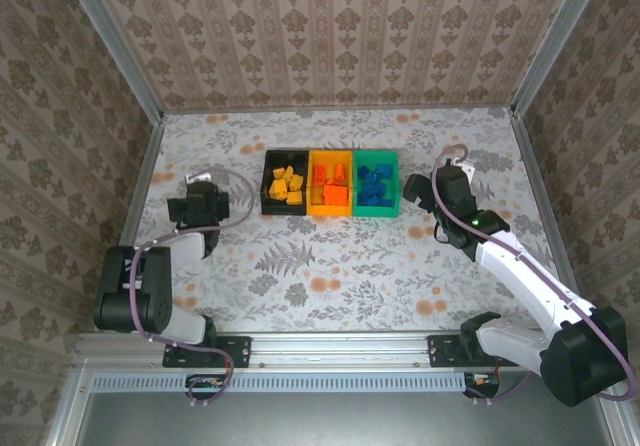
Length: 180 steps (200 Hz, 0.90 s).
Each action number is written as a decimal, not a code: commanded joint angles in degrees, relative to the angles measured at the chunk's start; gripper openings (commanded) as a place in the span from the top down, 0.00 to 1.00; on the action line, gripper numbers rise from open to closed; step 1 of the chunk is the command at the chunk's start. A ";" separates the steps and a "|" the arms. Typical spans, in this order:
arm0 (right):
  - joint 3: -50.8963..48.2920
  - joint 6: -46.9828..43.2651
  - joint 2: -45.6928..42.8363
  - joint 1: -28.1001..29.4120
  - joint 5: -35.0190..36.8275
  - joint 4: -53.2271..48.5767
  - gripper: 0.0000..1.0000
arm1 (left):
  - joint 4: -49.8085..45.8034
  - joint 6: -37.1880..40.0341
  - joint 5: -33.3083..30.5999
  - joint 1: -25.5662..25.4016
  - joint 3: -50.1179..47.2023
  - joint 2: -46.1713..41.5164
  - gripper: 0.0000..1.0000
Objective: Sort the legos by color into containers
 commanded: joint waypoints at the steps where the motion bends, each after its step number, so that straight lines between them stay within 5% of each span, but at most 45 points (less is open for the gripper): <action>1: -0.32 -4.72 -0.04 -1.40 1.06 3.14 0.00 | 17.74 2.59 3.86 0.04 -2.69 2.30 0.00; 32: -0.92 -10.75 -0.26 -5.17 5.04 6.67 0.00 | 15.69 0.77 12.12 2.98 -2.58 1.98 0.00; 48: -4.63 -16.75 -0.29 -6.79 6.40 14.93 0.00 | 22.41 1.34 16.99 4.08 -5.60 3.69 0.00; 54: -6.54 -19.17 -0.18 -7.31 6.88 18.42 0.00 | 27.87 2.47 16.49 3.93 -7.00 5.37 0.00; 64: -9.38 -22.82 0.47 -8.24 6.99 24.40 0.00 | 21.97 0.26 14.71 3.91 -5.87 3.52 0.00; 114: -18.86 -29.71 10.58 -14.24 1.56 50.73 0.00 | 24.82 0.43 12.74 3.69 -6.51 4.28 0.00; 139: -15.86 -30.44 15.67 -15.75 -3.72 47.66 0.00 | 24.81 0.48 12.78 3.72 -6.52 4.36 0.00; 180: -23.11 -31.89 25.90 -15.99 -8.14 69.16 0.00 | 24.83 0.56 12.81 3.60 -6.52 4.32 0.00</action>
